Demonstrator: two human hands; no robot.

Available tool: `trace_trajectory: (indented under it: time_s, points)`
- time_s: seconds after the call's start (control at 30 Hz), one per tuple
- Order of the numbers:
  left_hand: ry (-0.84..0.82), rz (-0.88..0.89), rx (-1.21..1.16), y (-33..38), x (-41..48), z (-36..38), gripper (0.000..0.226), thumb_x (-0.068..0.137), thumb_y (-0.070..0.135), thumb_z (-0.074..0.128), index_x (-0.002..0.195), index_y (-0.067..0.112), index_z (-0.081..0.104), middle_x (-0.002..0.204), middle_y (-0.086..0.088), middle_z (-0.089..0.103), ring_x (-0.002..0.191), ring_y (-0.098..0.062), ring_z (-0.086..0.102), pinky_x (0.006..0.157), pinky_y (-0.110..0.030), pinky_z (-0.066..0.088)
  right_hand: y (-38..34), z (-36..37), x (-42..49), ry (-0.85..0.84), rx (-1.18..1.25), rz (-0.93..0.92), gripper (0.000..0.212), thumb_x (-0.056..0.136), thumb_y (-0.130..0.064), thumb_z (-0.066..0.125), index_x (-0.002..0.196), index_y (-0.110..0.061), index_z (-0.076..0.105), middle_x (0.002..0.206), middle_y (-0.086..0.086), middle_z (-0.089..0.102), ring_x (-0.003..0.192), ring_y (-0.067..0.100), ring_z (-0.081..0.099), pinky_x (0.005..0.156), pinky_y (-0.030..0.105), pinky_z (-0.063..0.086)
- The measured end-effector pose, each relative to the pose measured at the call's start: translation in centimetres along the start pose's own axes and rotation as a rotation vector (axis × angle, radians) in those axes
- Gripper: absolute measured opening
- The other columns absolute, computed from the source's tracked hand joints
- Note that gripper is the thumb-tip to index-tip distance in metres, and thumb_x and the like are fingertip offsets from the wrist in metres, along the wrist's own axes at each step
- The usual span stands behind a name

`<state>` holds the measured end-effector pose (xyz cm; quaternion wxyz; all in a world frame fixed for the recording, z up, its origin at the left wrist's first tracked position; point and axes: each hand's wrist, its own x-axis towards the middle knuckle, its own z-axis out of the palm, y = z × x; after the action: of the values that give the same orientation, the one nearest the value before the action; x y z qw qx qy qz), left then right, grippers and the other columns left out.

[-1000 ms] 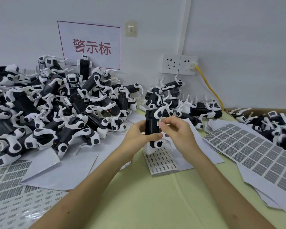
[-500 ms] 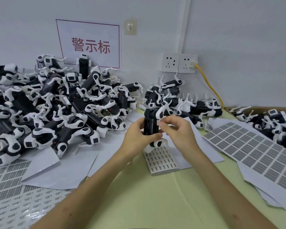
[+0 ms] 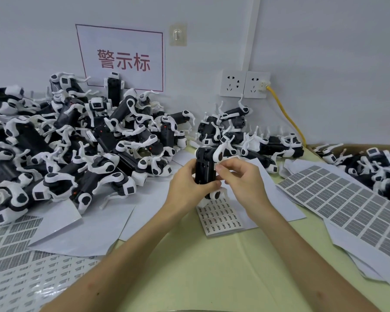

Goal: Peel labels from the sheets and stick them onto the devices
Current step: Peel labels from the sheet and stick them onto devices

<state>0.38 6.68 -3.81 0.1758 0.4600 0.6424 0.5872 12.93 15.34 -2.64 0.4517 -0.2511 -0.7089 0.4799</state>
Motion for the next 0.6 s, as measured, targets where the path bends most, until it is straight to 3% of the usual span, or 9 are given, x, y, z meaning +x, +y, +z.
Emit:
trace_trajectory:
  time_s: [0.23,0.6]
  points:
    - [0.007,0.004,0.003,0.04,0.07,-0.03,0.041,0.078,0.019,0.09,0.112,0.024,0.07,0.102,0.011,0.077,0.104,-0.005,0.07,0.096,-0.046,0.058,-0.02,0.0,0.04,-0.007,0.033,0.016,0.009,0.094,-0.016,0.072,0.086,-0.019,0.075,0.085,-0.007,0.075,0.081,0.014,0.074,0.06,0.015,0.054]
    - [0.004,-0.002,0.011,0.13,-0.14,-0.07,0.042,0.076,0.024,0.089,0.113,0.027,0.07,0.105,0.011,0.077,0.105,-0.011,0.072,0.096,-0.048,0.058,0.05,-0.12,0.09,-0.001,0.013,0.007,0.006,0.094,-0.015,0.072,0.089,-0.016,0.074,0.09,0.002,0.074,0.079,0.013,0.075,0.058,0.015,0.054]
